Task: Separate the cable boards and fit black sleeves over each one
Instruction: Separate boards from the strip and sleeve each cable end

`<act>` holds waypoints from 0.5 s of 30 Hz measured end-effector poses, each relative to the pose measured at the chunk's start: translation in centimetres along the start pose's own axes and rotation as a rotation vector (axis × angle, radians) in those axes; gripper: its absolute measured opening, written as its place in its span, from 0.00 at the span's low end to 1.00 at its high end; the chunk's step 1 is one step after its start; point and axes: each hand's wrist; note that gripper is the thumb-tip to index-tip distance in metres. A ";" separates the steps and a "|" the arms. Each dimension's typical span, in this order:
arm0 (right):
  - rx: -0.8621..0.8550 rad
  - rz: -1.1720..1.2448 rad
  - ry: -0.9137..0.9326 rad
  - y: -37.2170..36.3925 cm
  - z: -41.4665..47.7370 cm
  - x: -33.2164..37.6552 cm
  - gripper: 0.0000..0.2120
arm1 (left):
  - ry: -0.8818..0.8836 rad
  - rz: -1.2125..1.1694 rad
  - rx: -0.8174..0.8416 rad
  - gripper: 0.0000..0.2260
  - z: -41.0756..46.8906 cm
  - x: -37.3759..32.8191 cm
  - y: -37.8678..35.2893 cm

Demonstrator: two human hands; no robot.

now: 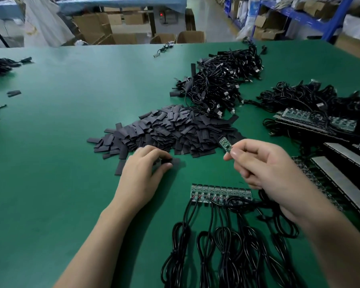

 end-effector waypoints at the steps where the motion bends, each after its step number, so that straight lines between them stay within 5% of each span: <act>1: 0.031 0.099 -0.016 0.2 -0.1 0.3 0.10 | -0.012 -0.060 0.003 0.06 -0.2 -0.4 0.0; 10: 0.197 0.272 0.259 5.5 -0.4 5.9 0.14 | -0.019 -0.279 0.036 0.12 -0.6 -1.7 0.0; 15: 0.015 -0.132 0.227 5.5 -0.4 4.9 0.17 | -0.026 -0.328 0.056 0.11 -0.7 -2.2 0.0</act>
Point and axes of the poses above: each hand's wrist, its own z-axis towards the middle knuckle, its own y-axis out of the back of the hand, x = y × z, and after that the axes turned 5 degrees about z, right-handed
